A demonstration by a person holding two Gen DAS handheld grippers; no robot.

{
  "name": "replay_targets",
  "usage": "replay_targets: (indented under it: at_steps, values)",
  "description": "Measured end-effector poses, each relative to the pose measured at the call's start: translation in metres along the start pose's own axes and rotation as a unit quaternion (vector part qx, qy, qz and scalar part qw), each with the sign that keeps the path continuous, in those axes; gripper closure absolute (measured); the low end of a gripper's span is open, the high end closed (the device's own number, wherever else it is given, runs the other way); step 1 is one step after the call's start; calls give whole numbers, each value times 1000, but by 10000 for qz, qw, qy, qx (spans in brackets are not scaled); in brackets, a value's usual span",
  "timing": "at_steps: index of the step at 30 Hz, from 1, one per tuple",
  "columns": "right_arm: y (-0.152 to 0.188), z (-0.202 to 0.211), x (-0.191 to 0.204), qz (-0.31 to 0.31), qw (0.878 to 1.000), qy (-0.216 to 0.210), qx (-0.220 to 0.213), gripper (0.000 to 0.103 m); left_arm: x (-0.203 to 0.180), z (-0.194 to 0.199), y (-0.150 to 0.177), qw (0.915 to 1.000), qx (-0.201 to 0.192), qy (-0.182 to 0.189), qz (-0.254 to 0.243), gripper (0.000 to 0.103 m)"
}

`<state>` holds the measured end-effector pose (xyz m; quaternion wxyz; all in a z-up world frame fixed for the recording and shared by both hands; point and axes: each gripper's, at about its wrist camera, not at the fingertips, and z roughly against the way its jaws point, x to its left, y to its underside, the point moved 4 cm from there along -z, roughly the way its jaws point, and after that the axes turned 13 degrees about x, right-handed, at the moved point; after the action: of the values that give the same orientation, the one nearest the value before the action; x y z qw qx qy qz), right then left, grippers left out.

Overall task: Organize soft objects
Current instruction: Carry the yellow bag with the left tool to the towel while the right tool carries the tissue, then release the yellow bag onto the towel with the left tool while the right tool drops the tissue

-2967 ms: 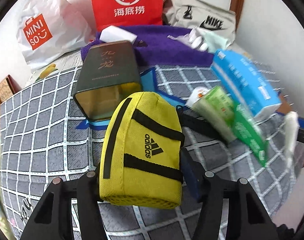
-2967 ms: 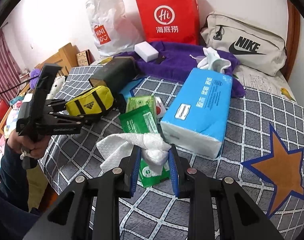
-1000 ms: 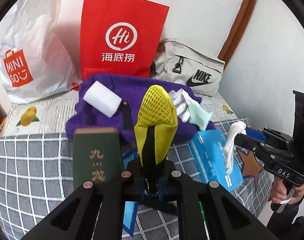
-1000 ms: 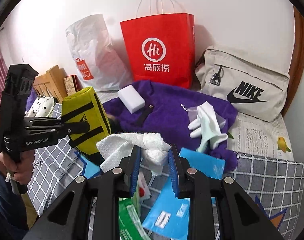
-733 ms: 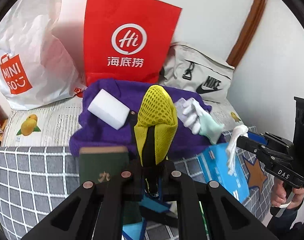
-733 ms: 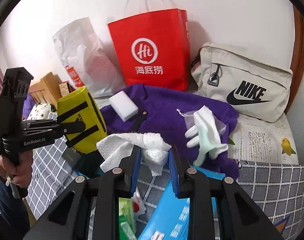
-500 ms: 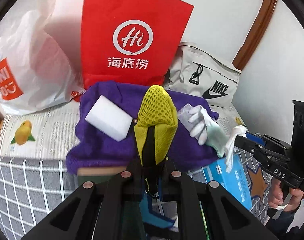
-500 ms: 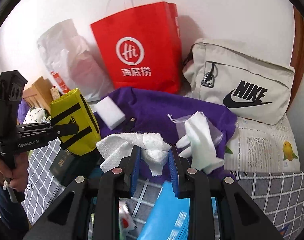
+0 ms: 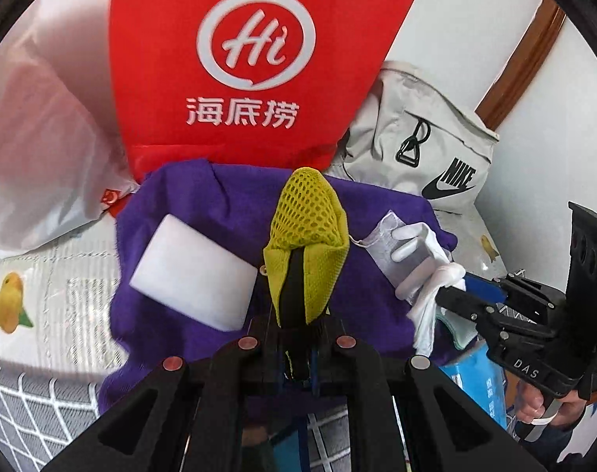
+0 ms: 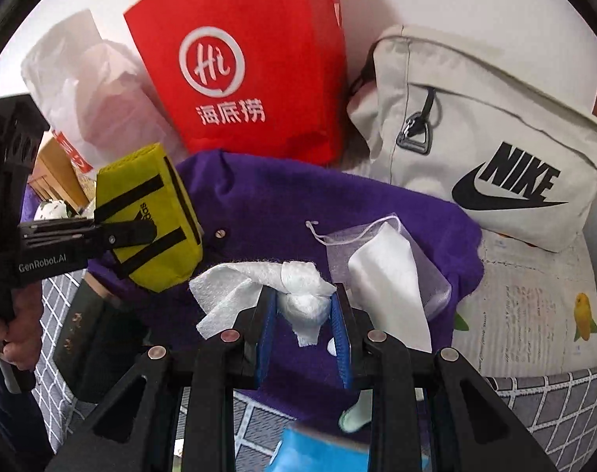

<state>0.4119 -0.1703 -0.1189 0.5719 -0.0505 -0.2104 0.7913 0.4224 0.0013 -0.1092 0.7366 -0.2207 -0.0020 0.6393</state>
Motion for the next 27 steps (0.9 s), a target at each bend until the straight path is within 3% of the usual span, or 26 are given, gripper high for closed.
replay_targets:
  at_steps: [17,19,21,22,23,27]
  values:
    - [-5,-36,-14,40,9983,152,557,74,-14,-41,-21,9980,450,-265,-351,92]
    - [-5,-37,-12,86,9982,191,558,70,-17,-38,-21,9978,408,-308,-418,85]
    - [-6,-35,-11,91,9984,186,524,60,-18,-33,-22,9976,333,-416,-442,56]
    - [-6,-33,-10,94,9986,183,483,52,-18,-30,-23,9975,268,-493,-438,51]
    - [-6,-32,-9,101,9987,190,453,47,-17,-26,-24,9972,197,-567,-436,47]
    - [-4,-22,-8,105,9989,298,349,46,-15,-15,-24,9958,111,-822,-391,45]
